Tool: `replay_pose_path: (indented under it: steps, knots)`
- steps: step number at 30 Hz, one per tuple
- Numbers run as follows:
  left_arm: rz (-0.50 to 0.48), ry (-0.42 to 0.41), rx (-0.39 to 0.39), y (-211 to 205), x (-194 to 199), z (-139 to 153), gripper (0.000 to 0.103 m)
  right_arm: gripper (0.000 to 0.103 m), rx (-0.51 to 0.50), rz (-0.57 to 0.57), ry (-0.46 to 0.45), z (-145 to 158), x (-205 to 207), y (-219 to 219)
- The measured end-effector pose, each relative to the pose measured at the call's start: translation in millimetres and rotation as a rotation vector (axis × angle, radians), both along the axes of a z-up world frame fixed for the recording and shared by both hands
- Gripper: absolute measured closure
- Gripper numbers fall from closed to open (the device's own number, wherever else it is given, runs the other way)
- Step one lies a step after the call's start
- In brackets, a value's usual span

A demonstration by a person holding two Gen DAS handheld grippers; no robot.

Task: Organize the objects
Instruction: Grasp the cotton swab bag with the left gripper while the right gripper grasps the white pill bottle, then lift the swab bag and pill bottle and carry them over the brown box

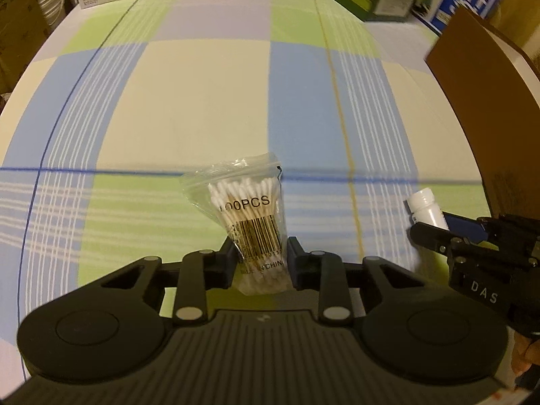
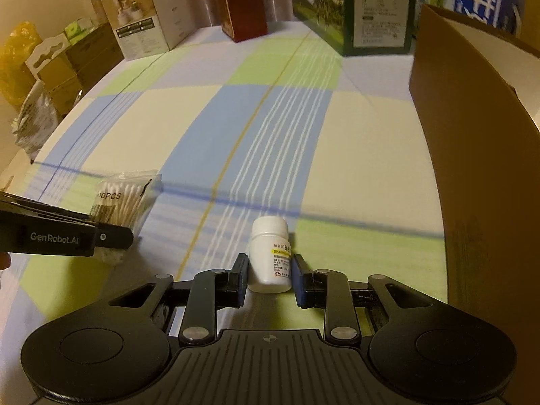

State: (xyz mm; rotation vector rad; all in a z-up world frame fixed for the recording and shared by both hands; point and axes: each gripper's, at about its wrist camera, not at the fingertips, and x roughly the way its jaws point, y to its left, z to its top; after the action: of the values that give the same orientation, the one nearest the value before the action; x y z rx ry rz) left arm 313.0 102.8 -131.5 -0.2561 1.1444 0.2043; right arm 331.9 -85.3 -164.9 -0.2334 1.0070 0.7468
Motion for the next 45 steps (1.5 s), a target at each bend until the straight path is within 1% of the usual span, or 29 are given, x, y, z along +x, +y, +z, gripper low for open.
replay_pose_path:
  steps: [4, 10, 12, 15, 19, 20, 21, 22, 23, 24, 25, 28, 29, 30, 31, 33, 36, 45]
  knots:
    - [-0.055, 0.016, -0.015, -15, -18, 2, 0.077, 0.079, -0.005, 0.002, 0.023, 3, -19, -20]
    - [-0.168, 0.047, -0.032, -45, -53, 4, 0.077, 0.079, -0.019, 0.007, 0.043, 7, -47, -50]
    - [-0.195, 0.058, -0.054, -52, -61, 5, 0.077, 0.079, -0.024, 0.013, 0.048, 8, -58, -59]
    - [-0.219, 0.070, -0.065, -61, -72, 6, 0.077, 0.079, -0.028, 0.012, 0.048, 9, -69, -68]
    - [-0.205, 0.068, -0.052, -68, -73, 5, 0.075, 0.079, -0.020, -0.004, 0.041, 8, -72, -72]
    - [-0.198, 0.070, -0.051, -69, -72, 5, 0.071, 0.078, -0.017, -0.012, 0.038, 8, -71, -72]
    - [-0.194, 0.071, -0.054, -70, -70, 5, 0.067, 0.074, -0.015, -0.021, 0.036, 8, -70, -71]
    - [-0.186, 0.070, -0.052, -71, -68, 5, 0.065, 0.071, -0.013, -0.024, 0.039, 7, -68, -71]
    - [-0.179, 0.069, -0.047, -73, -68, 6, 0.065, 0.063, -0.008, -0.026, 0.039, 7, -67, -69]
    - [-0.172, 0.068, -0.041, -74, -66, 5, 0.064, 0.060, -0.003, -0.031, 0.034, 7, -66, -69]
    - [-0.163, 0.067, -0.039, -74, -65, 5, 0.064, 0.060, -0.005, -0.032, 0.030, 7, -66, -69]
    - [-0.155, 0.061, -0.028, -77, -59, 4, 0.064, 0.060, -0.010, -0.016, 0.017, 6, -67, -67]
    - [-0.161, 0.060, -0.023, -79, -58, 4, 0.065, 0.063, -0.011, -0.008, 0.015, 5, -68, -67]
    - [-0.166, 0.061, -0.016, -81, -58, 3, 0.067, 0.073, -0.014, 0.002, 0.010, 5, -69, -68]
    - [-0.169, 0.061, -0.007, -83, -58, 3, 0.070, 0.078, -0.017, 0.013, 0.008, 5, -71, -68]
    - [-0.180, 0.060, 0.004, -87, -59, 3, 0.077, 0.079, -0.023, 0.028, 0.005, 5, -73, -69]
    - [-0.182, 0.058, 0.001, -89, -61, 4, 0.084, 0.079, -0.020, 0.033, 0.012, 5, -75, -72]
    - [-0.203, 0.049, -0.002, -103, -68, 11, 0.086, 0.079, 0.018, 0.017, 0.030, 14, -83, -89]
